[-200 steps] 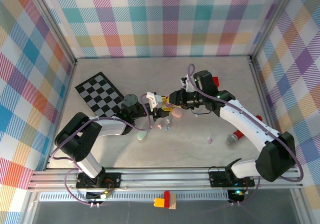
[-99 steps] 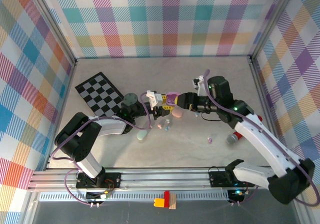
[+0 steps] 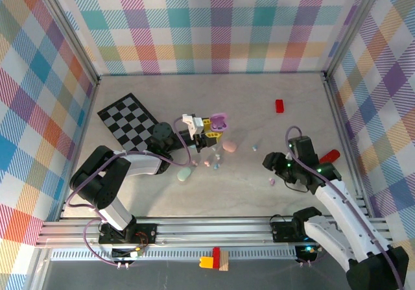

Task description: Insert wireless bluetooth earbuds into charging case

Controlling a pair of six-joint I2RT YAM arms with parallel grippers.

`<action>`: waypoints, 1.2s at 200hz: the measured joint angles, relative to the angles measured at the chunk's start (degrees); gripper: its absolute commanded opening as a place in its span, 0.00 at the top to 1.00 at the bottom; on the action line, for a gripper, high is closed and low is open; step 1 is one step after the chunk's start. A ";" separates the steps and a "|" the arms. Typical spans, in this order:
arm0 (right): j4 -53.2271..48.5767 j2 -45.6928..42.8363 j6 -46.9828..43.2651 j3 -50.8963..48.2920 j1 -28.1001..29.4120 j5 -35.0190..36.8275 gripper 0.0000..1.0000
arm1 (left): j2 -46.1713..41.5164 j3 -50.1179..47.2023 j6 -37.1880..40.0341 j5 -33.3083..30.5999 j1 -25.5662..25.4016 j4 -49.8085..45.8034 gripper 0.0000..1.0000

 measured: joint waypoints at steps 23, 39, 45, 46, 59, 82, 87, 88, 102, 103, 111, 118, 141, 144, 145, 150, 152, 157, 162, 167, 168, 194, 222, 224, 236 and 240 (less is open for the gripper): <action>0.61 0.39 1.42 -5.03 -3.85 -1.44 0.42 | -0.46 -0.02 -0.68 0.00 0.04 0.07 0.63; 2.12 1.75 1.97 -7.72 -5.05 -2.84 0.41 | -0.66 -0.02 -0.79 0.00 0.04 0.09 0.63; 2.73 2.54 2.14 -8.37 -5.18 -3.34 0.40 | -0.72 -0.02 -0.81 0.00 0.04 0.09 0.63; 2.84 2.73 2.16 -8.52 -5.18 -3.41 0.40 | -0.72 -0.02 -0.81 0.00 0.04 0.09 0.63; 3.93 4.72 2.32 -9.09 -5.22 -4.15 0.40 | -0.87 -0.02 -0.87 0.00 0.07 0.09 0.63; 6.21 7.61 2.25 -9.09 -5.22 -4.85 0.40 | -1.27 -0.09 -1.25 0.00 0.07 0.13 0.63; 6.64 8.07 2.12 -9.09 -5.22 -4.85 0.40 | -1.33 -0.13 -1.33 0.00 0.07 0.17 0.63; 6.73 8.15 2.10 -9.09 -5.22 -4.87 0.40 | -1.38 -0.15 -1.38 0.00 0.09 0.20 0.63; 8.00 9.70 1.68 -9.09 -5.22 -5.11 0.39 | -1.62 -0.42 -1.60 0.00 0.11 0.35 0.63; 8.15 9.90 1.60 -9.09 -5.22 -5.16 0.39 | -1.62 -0.42 -1.62 0.00 0.11 0.35 0.63; 8.81 11.02 1.36 -9.09 -5.22 -5.29 0.39 | -1.73 -0.46 -1.70 0.02 0.11 0.39 0.63; 9.25 12.07 1.14 -9.09 -5.22 -5.42 0.39 | -1.84 -0.46 -1.84 0.02 0.11 0.44 0.63; 10.47 15.37 0.74 -9.09 -5.22 -5.70 0.38 | -2.25 -0.50 -1.92 0.04 0.11 0.46 0.63; 10.60 15.67 0.70 -9.09 -5.22 -5.70 0.38 | -2.27 -0.50 -1.97 0.04 0.11 0.44 0.63; 10.64 15.74 0.70 -9.09 -5.22 -5.73 0.38 | -2.27 -0.50 -1.99 0.04 0.11 0.46 0.63; 10.91 16.17 0.59 -9.09 -5.22 -5.84 0.38 | -2.34 -0.52 -2.03 0.04 0.11 0.46 0.63; 10.99 16.33 0.57 -9.09 -5.22 -5.88 0.38 | -2.34 -0.52 -2.03 0.04 0.11 0.46 0.63; 11.30 16.68 0.55 -9.09 -5.20 -5.99 0.38 | -2.38 -0.57 -2.05 0.04 0.11 0.44 0.63; 11.56 16.96 0.52 -9.09 -5.22 -6.14 0.38 | -2.38 -0.59 -2.05 0.04 0.11 0.46 0.63; 11.85 17.20 0.46 -9.09 -5.22 -6.32 0.38 | -2.38 -0.61 -2.05 0.07 0.11 0.44 0.63; 11.91 17.25 0.44 -9.09 -5.22 -6.36 0.38 | -2.38 -0.61 -2.05 0.09 0.11 0.44 0.63; 12.24 18.53 -0.17 -8.83 -5.33 -7.13 0.41 | -2.38 -0.66 -2.05 0.15 0.11 0.44 0.63; 12.13 19.65 -0.33 -8.26 -5.60 -7.85 0.43 | -2.38 -0.66 -2.05 0.17 0.26 0.42 0.63; 12.13 19.74 -0.33 -8.24 -5.60 -7.87 0.43 | -2.38 -0.66 -2.05 0.17 0.26 0.42 0.63; 12.15 20.02 -0.31 -8.04 -5.57 -8.11 0.43 | -2.38 -0.66 -2.05 0.20 0.42 0.44 0.63; 12.17 20.11 -0.31 -8.02 -5.57 -8.26 0.43 | -2.38 -0.66 -2.05 0.20 0.44 0.44 0.63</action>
